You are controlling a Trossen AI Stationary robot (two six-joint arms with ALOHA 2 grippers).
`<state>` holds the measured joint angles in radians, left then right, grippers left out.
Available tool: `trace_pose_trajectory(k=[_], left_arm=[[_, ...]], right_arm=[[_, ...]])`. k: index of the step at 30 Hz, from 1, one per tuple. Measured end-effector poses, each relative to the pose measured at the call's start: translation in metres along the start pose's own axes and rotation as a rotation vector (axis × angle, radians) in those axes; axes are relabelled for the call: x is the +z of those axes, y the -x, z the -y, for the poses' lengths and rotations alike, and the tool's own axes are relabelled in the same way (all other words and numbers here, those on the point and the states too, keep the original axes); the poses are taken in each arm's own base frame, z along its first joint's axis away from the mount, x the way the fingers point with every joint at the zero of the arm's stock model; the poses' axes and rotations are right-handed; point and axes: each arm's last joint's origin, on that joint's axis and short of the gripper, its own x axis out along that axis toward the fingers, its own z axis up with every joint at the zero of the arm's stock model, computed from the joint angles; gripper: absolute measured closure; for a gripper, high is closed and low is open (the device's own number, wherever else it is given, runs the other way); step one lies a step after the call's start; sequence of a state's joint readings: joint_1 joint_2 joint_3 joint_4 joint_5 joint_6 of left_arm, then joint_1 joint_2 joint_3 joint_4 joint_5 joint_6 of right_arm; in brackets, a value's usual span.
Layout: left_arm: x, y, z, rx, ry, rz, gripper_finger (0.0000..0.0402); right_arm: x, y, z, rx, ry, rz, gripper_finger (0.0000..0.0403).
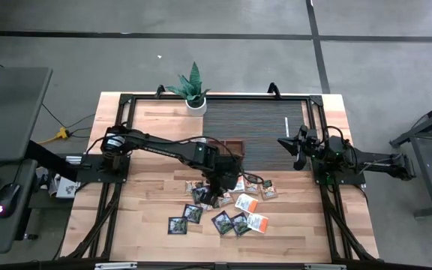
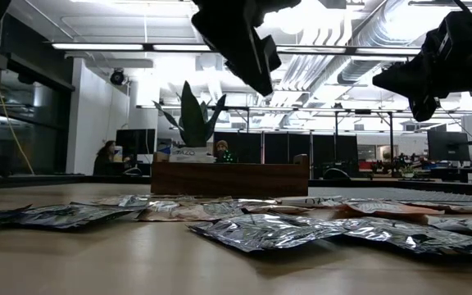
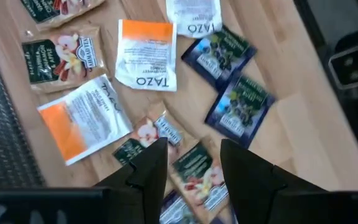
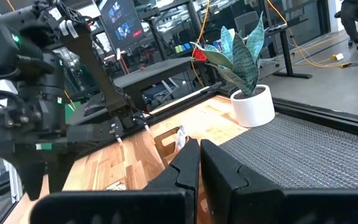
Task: Pick & Place Tea
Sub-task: Put the blue tea bag into the middle section of the wooden organizer
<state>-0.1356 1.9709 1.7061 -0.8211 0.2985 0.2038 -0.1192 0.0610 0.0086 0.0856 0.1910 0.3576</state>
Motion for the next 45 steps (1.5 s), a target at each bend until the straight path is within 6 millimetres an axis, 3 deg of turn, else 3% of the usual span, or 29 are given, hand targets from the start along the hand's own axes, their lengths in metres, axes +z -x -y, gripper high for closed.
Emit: trace_pose_trajectory(k=[5, 9, 14, 18, 34, 41, 45], left_arm=[[-0.005, -0.012, -0.009, 0.019, -0.143, -0.042, 0.0255], [-0.005, -0.008, -0.012, 0.038, -0.175, -0.044, 0.0255], [-0.026, -0.021, -0.024, 0.028, -0.070, -0.134, 0.0255], [-0.046, -0.013, -0.021, 0.027, 0.007, -0.153, 0.0255], [-0.164, 0.008, 0.021, 0.005, 0.436, -0.123, 0.0255], [-0.194, 0.019, 0.043, -0.070, 0.473, -0.095, 0.0255], [-0.198, 0.014, 0.061, -0.200, 0.415, -0.097, 0.0255]], right_arm=[[0.000, 0.000, 0.000, -0.001, 0.001, -0.003, 0.0391], [0.000, 0.000, 0.000, -0.002, 0.001, -0.004, 0.0391], [0.000, 0.000, 0.000, -0.002, 0.001, -0.004, 0.0391], [0.000, 0.000, 0.000, -0.001, 0.001, -0.004, 0.0391], [-0.001, -0.001, 0.000, -0.005, 0.003, -0.014, 0.0391], [-0.002, -0.002, 0.000, -0.009, 0.005, -0.024, 0.0391], [-0.003, -0.003, 0.001, -0.012, 0.007, -0.034, 0.0391]])
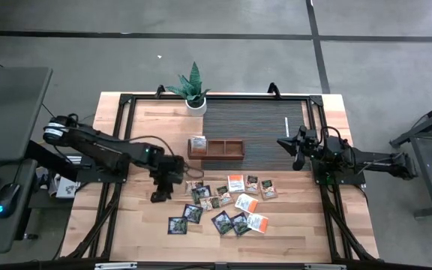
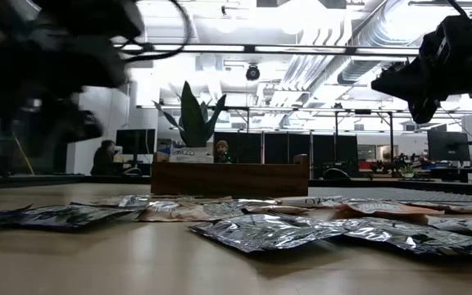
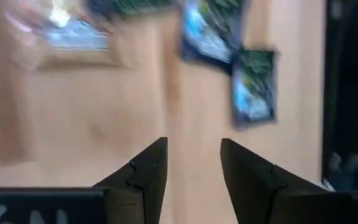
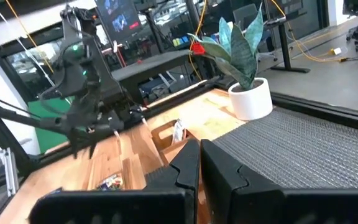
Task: Pick & Place Tea
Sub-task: Put the blue tea bag into the middle section of the wooden organizer
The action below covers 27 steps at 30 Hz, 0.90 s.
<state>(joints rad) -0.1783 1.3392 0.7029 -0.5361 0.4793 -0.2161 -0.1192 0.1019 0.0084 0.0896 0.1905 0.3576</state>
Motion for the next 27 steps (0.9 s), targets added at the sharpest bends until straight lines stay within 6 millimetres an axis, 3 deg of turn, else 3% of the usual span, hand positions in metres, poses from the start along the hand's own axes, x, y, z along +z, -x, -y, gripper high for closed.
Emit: trace_pose_trajectory(k=[5, 11, 27], left_arm=[[-0.005, -0.013, 0.016, -0.033, -0.061, 0.002, 0.0255], [0.004, -0.031, 0.029, -0.047, -0.065, 0.055, 0.0255], [0.019, -0.070, 0.034, 0.025, 0.098, 0.027, 0.0255]], right_arm=[[-0.002, -0.001, 0.000, -0.006, 0.004, -0.020, 0.0391], [-0.003, -0.002, 0.001, -0.011, 0.007, -0.032, 0.0391], [-0.005, -0.003, 0.001, -0.019, 0.012, -0.057, 0.0391]])
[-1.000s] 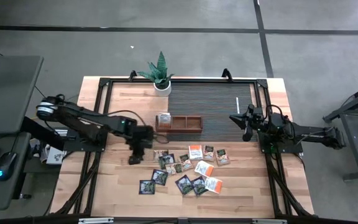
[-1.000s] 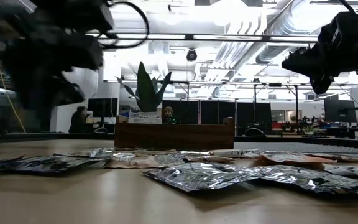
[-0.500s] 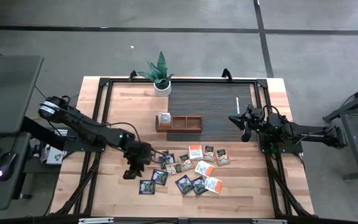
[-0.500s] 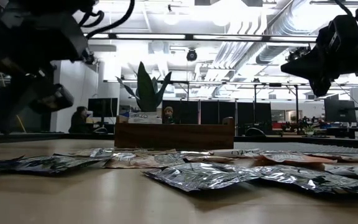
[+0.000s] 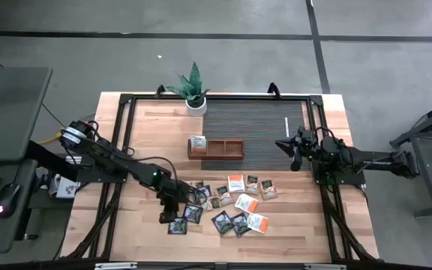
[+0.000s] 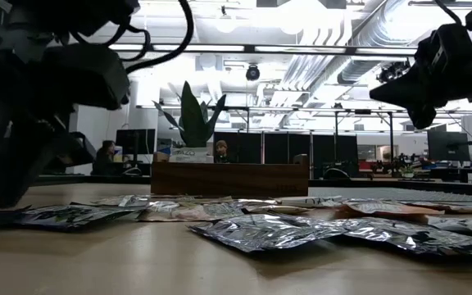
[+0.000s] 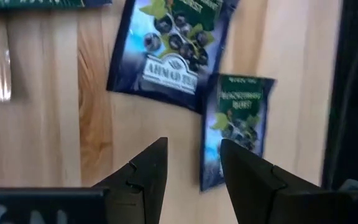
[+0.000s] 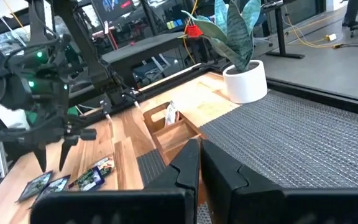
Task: Pick & Place Tea
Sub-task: Put the blue tea bag into the middle section of the wooden organizer
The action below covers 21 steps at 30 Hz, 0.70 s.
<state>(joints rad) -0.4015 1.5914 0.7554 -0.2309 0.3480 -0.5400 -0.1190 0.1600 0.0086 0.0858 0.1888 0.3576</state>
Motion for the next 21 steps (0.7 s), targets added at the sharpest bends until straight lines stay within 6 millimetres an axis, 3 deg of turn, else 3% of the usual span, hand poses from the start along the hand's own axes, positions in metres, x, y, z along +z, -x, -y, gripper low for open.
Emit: trace_pose_trajectory(k=[11, 21], left_arm=[[-0.010, -0.006, 0.015, 0.011, -0.014, -0.017, 0.0255], [-0.010, -0.010, 0.014, 0.066, -0.004, 0.008, 0.0255]], right_arm=[[-0.001, -0.001, 0.000, -0.004, 0.003, -0.016, 0.0391], [-0.001, -0.001, 0.000, -0.005, 0.003, -0.016, 0.0391]])
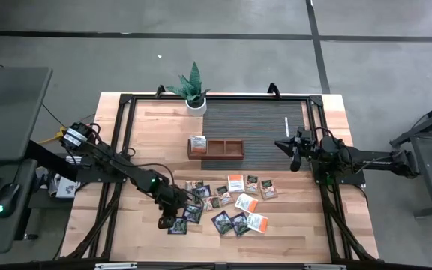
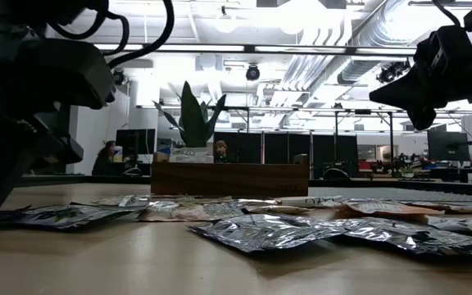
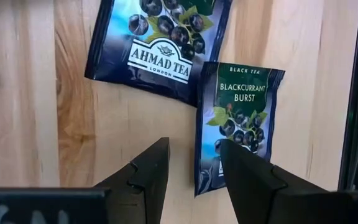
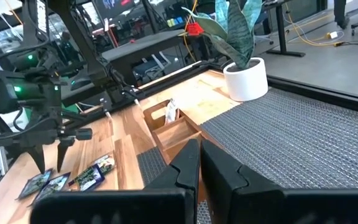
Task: Pick & Place Tea
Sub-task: Put the blue tea bag into the middle section of the wooden organizer
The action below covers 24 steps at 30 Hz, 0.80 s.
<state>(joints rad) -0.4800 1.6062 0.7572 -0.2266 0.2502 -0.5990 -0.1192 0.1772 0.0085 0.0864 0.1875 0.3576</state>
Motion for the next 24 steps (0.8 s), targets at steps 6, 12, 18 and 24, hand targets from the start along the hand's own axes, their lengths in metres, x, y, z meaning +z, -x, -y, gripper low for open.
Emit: trace_pose_trajectory(k=[6, 12, 18, 24], left_arm=[[-0.0007, -0.0005, 0.0009, 0.007, -0.005, 0.003, 0.0255], [-0.0006, -0.0005, 0.0011, -0.001, -0.020, 0.000, 0.0244], [-0.0006, -0.0004, 0.0026, -0.040, -0.022, -0.018, 0.0178], [0.0026, 0.0020, 0.0070, -0.077, -0.016, -0.050, 0.0116]], right_arm=[[0.0002, 0.0001, -0.0001, 0.001, 0.000, 0.002, 0.0391], [0.0001, 0.0001, -0.0001, 0.001, 0.000, 0.002, 0.0391], [0.0001, 0.0001, -0.0001, 0.001, 0.000, 0.001, 0.0391], [0.0001, 0.0001, -0.0001, 0.001, 0.000, 0.001, 0.0391]])
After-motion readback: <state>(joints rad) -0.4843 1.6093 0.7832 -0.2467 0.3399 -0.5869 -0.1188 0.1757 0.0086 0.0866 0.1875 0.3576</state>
